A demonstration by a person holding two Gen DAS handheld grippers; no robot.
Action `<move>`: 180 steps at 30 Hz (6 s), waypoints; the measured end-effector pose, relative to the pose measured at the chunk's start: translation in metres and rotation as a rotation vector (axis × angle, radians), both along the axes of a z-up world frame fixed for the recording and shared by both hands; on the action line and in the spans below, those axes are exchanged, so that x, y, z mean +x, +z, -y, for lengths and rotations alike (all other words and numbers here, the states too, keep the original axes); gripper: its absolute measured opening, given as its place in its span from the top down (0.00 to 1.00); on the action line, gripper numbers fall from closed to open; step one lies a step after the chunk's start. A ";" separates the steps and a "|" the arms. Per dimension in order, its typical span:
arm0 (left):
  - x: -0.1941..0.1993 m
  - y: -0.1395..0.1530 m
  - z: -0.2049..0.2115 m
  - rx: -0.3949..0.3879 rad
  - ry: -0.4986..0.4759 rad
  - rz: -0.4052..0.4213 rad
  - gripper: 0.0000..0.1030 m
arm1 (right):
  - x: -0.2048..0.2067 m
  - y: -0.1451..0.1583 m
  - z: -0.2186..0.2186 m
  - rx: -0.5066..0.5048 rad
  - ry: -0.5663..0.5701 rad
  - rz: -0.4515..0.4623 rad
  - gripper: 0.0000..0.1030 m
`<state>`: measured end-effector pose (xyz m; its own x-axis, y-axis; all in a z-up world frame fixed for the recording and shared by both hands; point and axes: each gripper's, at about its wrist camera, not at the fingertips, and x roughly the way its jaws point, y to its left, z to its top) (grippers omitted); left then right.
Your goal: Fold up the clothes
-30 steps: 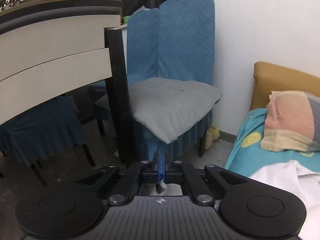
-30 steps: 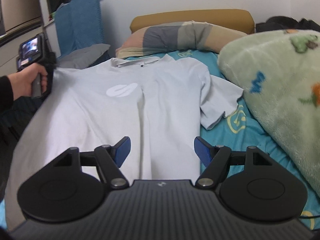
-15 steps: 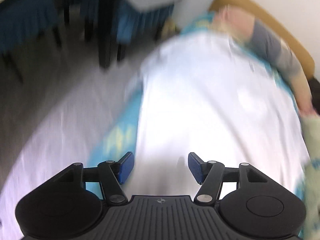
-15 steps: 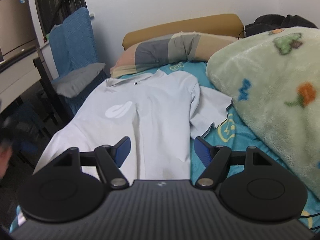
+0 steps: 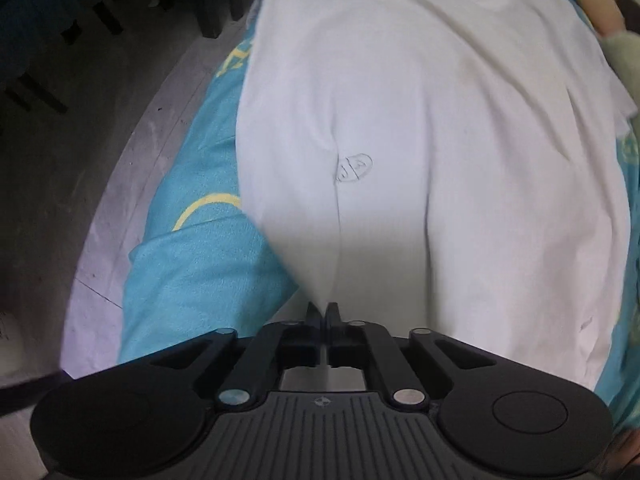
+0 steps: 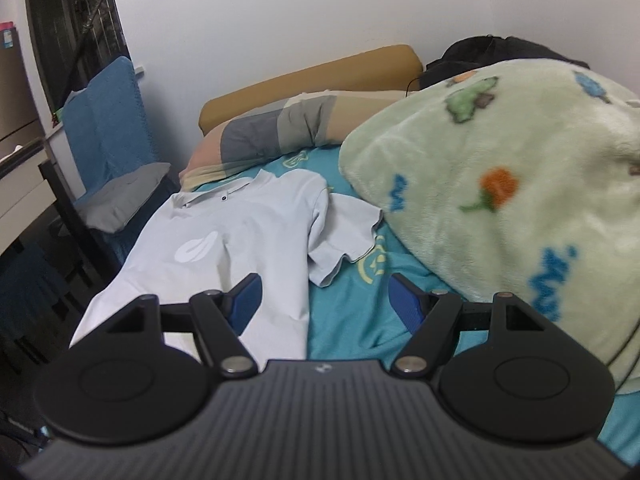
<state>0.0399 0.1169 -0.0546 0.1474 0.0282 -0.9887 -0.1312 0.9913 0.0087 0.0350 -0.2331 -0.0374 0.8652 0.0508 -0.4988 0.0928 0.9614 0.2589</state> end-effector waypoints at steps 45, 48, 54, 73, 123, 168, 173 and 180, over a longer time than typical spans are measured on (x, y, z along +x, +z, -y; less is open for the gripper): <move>-0.005 0.024 0.135 -0.006 -0.263 0.794 0.05 | 0.024 -0.017 -0.003 0.049 0.052 0.056 0.30; -0.006 0.024 0.130 0.001 -0.255 0.809 0.05 | 0.047 -0.033 0.002 0.088 0.037 0.052 0.30; 0.003 0.021 0.123 -0.009 -0.226 0.823 0.04 | 0.104 -0.086 0.036 0.244 -0.064 -0.042 0.32; 0.085 -0.027 0.090 -0.162 -0.080 0.784 0.04 | 0.267 -0.139 0.034 0.061 -0.060 -0.049 0.80; 0.108 -0.031 -0.026 -0.165 0.147 0.708 0.04 | 0.246 0.004 -0.205 -0.128 0.383 -0.083 0.24; -0.030 -0.052 0.154 -0.134 -0.495 0.276 0.09 | -0.084 0.043 0.008 0.197 0.273 -0.223 0.96; -0.035 -0.012 0.115 -0.267 -0.383 0.343 0.09 | -0.081 0.060 -0.019 0.121 0.378 -0.179 0.96; -0.031 0.051 0.023 -0.373 -0.077 0.597 0.07 | -0.083 0.048 -0.117 -0.041 0.582 -0.184 0.95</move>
